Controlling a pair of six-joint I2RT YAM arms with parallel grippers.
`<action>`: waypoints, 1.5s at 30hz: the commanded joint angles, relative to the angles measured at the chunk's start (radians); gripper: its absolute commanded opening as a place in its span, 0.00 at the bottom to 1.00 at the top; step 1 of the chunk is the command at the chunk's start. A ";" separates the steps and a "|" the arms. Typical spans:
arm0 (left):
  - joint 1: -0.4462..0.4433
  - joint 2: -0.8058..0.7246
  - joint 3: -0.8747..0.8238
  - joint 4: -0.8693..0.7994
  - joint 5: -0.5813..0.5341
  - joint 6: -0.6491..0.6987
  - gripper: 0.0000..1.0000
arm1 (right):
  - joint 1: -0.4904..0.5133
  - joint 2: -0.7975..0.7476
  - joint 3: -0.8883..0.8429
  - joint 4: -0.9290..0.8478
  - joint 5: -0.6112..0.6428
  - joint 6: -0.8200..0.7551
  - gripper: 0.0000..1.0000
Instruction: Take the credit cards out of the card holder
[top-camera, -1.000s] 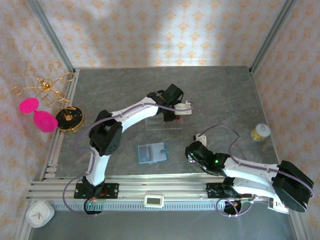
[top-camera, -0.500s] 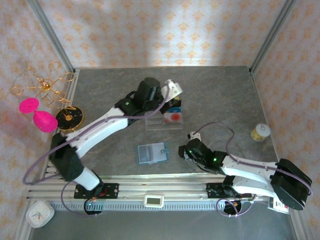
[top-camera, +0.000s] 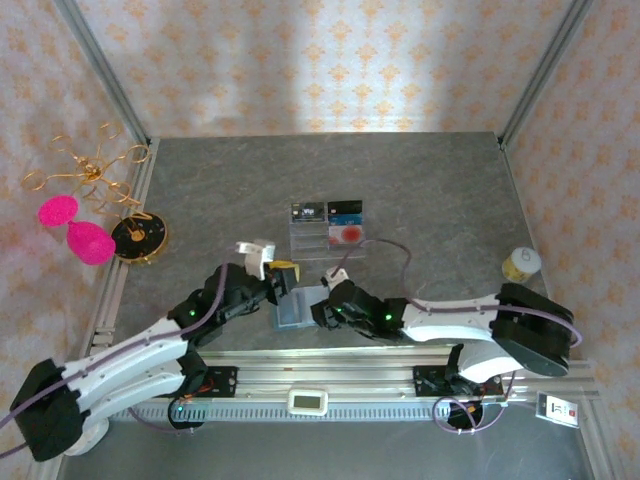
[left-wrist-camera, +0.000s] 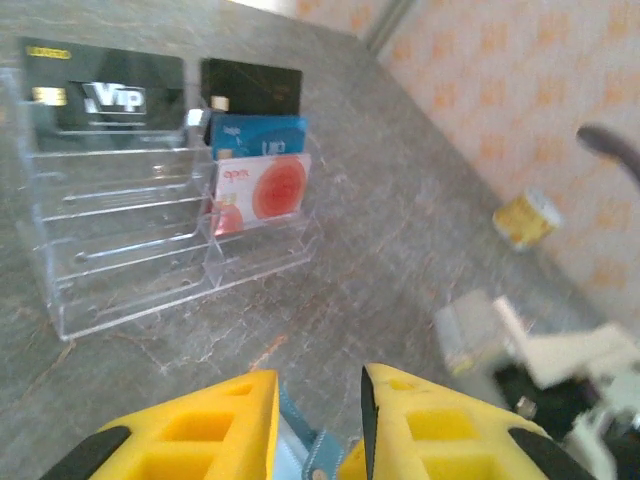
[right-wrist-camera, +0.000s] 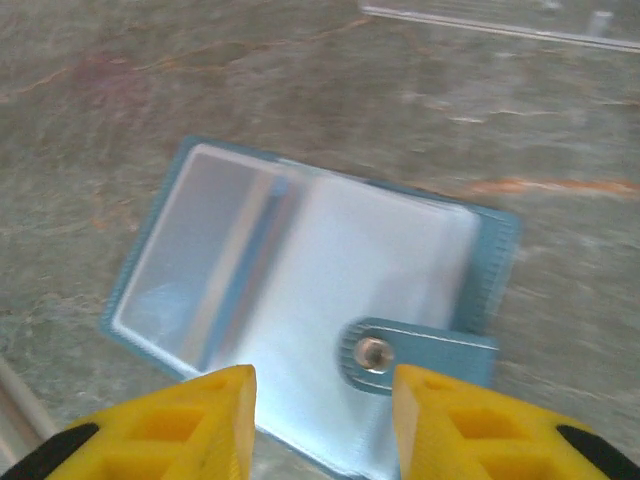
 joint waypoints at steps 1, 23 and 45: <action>-0.005 -0.120 -0.060 0.023 -0.089 -0.217 0.28 | 0.046 0.072 0.057 0.050 0.036 -0.059 0.39; -0.005 -0.392 -0.111 -0.194 -0.183 -0.264 0.30 | 0.109 0.472 0.360 -0.161 0.242 -0.173 0.37; -0.011 -0.089 -0.197 -0.036 -0.057 -0.276 0.00 | 0.073 0.191 0.059 0.235 0.156 0.108 0.00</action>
